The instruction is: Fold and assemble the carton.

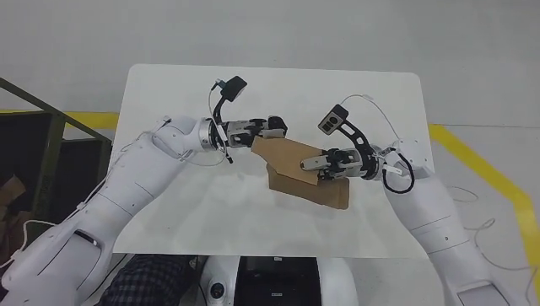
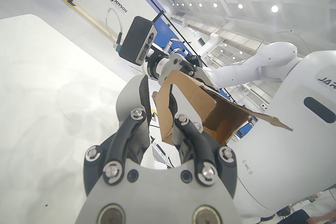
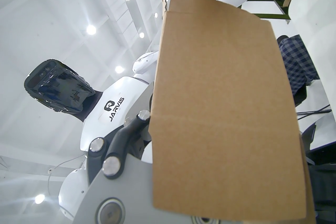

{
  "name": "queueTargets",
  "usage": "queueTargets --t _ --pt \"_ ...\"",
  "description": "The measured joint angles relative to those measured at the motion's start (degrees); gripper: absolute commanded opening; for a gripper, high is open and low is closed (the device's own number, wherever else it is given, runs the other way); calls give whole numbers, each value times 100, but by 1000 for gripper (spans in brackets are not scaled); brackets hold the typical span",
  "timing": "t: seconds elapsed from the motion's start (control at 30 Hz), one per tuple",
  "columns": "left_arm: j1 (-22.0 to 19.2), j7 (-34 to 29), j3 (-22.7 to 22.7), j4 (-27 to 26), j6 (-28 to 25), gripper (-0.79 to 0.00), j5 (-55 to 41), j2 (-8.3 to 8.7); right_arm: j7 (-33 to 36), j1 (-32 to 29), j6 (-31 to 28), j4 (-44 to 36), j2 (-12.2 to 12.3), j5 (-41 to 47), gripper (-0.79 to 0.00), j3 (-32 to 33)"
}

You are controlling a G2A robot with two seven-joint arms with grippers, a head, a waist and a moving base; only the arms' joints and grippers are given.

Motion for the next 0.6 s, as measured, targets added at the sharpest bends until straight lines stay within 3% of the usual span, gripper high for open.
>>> queueTargets --t 0.6 --pt "287 0 -82 -283 0 -585 -175 162 -232 59 -144 79 -12 -63 -785 4"
